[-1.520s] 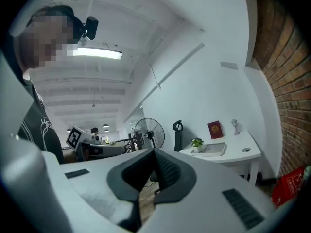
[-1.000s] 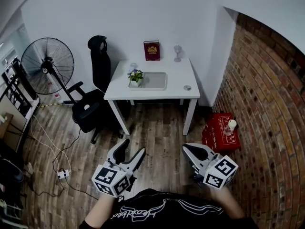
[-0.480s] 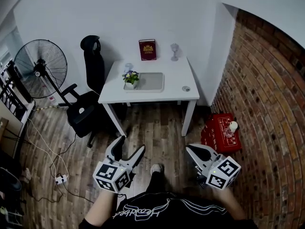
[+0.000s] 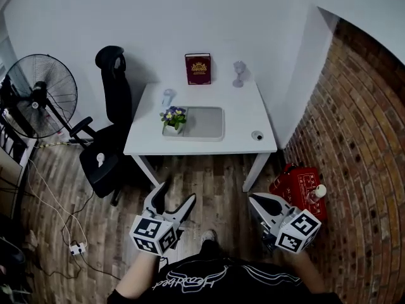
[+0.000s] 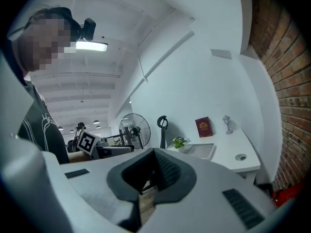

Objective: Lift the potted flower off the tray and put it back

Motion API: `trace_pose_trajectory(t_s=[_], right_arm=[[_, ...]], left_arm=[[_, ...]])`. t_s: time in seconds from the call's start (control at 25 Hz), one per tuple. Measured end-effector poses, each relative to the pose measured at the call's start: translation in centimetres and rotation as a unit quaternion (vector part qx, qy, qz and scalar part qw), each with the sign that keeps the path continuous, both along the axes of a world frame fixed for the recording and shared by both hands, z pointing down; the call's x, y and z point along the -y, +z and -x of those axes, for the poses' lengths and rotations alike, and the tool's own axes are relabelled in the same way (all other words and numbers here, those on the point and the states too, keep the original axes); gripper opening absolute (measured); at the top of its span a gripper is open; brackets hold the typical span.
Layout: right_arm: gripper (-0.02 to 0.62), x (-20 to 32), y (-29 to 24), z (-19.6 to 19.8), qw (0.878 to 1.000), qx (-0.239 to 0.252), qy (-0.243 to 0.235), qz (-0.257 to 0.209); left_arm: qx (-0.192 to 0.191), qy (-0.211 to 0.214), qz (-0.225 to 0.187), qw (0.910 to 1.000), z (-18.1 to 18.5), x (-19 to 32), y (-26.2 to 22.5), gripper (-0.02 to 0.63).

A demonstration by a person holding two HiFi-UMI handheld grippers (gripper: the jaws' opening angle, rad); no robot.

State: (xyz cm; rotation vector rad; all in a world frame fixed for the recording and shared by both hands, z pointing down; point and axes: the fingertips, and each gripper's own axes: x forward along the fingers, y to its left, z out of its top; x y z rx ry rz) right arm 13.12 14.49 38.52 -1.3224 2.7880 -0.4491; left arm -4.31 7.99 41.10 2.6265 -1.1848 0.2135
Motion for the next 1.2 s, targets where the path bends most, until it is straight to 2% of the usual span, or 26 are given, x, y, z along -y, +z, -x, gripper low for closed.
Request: trace_pose_trajectory(t_s=[0.28,0.48,0.8,1.2], right_arm=[[0.003,11.8,0.9,1.8,1.000,0.001,-0.018,0.021],[0.003,17.6,1.7,3.3,0.999,-0.004,-0.031,0.025],[0.003,21.5,2.6,3.7,0.999,-0.004,-0.038,0.033],[0.003,25.6,3.5,3.3,0.997,0.002,-0.066,0.045]], left_arm=[[0.004,-0.019,0.018,0.9996,1.3,11.3,2.2,0.362],[0.007,-0.028,0.031,0.9991,2.7,17.2,4.3,0.362],[0.028,-0.033,0.043,0.9981,3.0,23.1,7.8,0.362],[0.055,-0.054,0.059,0.9952,3.5,28.2,11.9,0.362]])
